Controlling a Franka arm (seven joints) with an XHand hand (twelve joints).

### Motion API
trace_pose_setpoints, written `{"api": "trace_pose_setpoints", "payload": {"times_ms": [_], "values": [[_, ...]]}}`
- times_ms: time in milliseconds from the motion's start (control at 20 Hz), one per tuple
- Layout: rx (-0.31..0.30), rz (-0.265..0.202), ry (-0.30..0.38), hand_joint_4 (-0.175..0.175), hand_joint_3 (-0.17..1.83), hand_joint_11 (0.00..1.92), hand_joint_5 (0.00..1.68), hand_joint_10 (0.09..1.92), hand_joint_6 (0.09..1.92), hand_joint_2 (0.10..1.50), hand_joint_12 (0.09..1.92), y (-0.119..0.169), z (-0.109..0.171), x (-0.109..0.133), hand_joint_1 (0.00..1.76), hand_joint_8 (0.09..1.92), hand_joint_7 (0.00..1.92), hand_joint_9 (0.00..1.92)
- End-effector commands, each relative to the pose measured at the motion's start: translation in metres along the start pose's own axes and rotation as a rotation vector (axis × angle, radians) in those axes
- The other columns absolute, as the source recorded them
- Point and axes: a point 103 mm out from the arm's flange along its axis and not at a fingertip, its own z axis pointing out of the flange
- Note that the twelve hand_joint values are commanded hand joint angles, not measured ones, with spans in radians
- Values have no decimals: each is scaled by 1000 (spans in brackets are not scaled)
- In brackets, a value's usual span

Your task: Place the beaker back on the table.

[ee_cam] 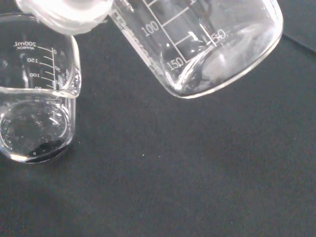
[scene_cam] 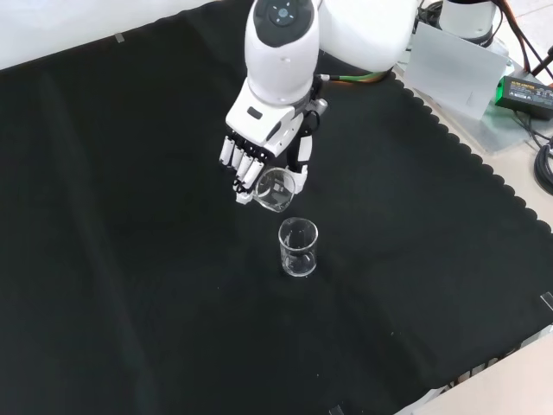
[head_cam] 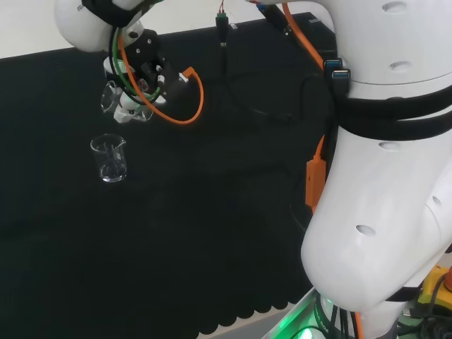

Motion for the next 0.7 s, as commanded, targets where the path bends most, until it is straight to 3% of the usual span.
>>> {"api": "trace_pose_setpoints", "payload": {"times_ms": [50, 500, 700], "values": [[-29, -1, 52, -125, -175, 956, 857, 1101, 1155, 1195, 910, 1, 7, -10, 1253, 998, 1121, 1137], [-102, 4, 144, -126, -175, 954, 856, 1101, 1156, 1196, 912, -2, 25, -30, 1253, 999, 1120, 1138], [-162, 14, 220, -126, -175, 952, 855, 1101, 1158, 1196, 912, -4, 36, -38, 1253, 1000, 1119, 1137]]}}
